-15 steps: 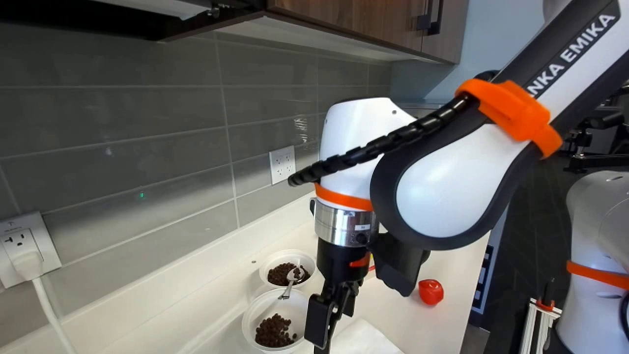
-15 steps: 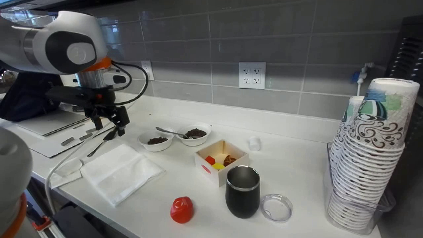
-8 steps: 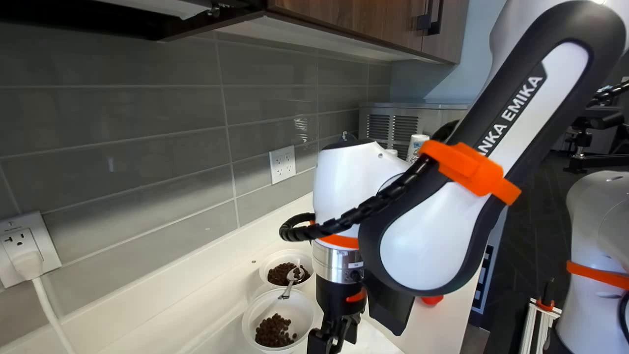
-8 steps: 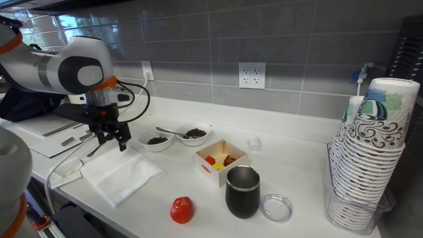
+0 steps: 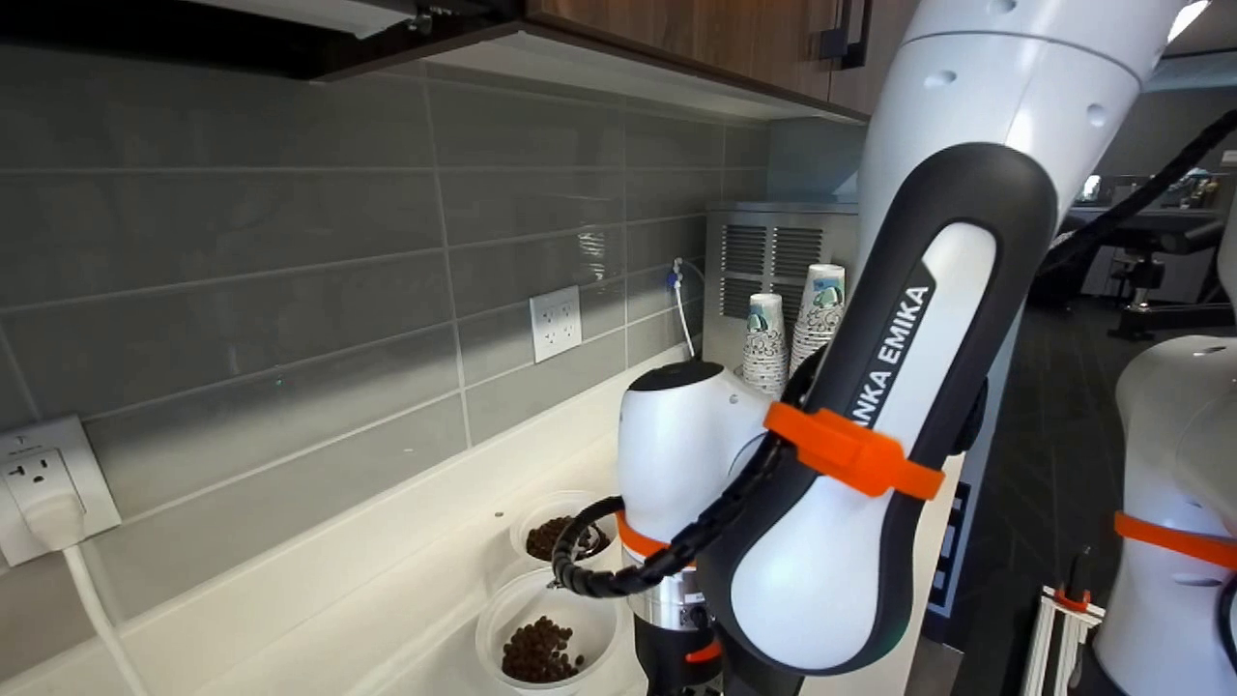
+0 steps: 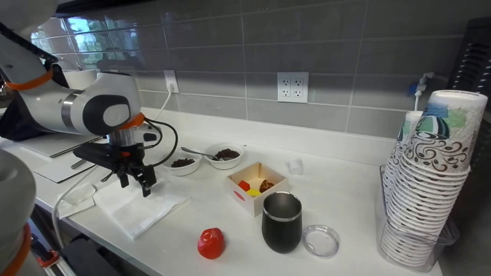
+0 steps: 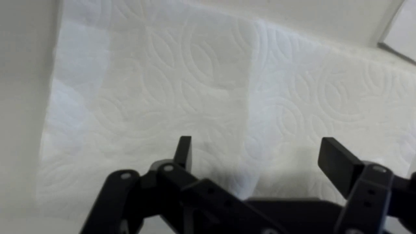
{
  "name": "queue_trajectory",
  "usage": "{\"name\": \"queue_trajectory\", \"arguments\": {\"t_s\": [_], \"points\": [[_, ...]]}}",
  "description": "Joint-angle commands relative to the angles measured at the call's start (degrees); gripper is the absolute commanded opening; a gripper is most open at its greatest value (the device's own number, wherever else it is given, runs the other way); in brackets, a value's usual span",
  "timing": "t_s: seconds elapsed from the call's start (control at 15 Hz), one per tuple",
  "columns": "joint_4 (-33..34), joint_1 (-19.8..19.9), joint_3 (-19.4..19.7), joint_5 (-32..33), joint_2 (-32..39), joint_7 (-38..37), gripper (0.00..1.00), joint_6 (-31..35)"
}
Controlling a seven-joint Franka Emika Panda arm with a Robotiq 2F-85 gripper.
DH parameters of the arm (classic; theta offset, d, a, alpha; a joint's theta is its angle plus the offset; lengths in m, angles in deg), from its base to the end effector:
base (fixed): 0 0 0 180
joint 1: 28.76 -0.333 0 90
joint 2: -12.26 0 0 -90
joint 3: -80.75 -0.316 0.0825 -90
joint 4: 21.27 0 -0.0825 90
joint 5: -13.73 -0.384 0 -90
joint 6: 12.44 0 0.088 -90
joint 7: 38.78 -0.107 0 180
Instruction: Wipe the counter top with the white cloth
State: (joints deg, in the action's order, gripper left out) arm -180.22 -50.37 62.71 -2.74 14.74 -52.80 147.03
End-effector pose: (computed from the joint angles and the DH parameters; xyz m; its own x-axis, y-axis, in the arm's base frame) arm 0.2992 0.2336 0.1975 0.9814 0.1779 -0.0716 0.1714 -0.9812 -0.0890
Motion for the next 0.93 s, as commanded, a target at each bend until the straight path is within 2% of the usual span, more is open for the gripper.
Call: {"name": "queue_trajectory", "arguments": {"t_s": [0.0, 0.2, 0.6, 0.73, 0.87], "points": [[0.0, 0.83, 0.15, 3.4, 5.15, -2.76, 0.74, 4.43], [0.08, 0.54, 0.9, 5.21, 6.93, -3.72, 0.51, 6.14], [0.69, -0.35, 2.18, 10.58, 5.0, -7.01, 0.05, 6.03], [1.03, -0.66, 2.58, 12.82, 4.2, -8.19, 0.0, 5.27], [1.3, -0.92, 2.59, 14.55, 3.29, -8.61, 0.03, 4.06]]}}
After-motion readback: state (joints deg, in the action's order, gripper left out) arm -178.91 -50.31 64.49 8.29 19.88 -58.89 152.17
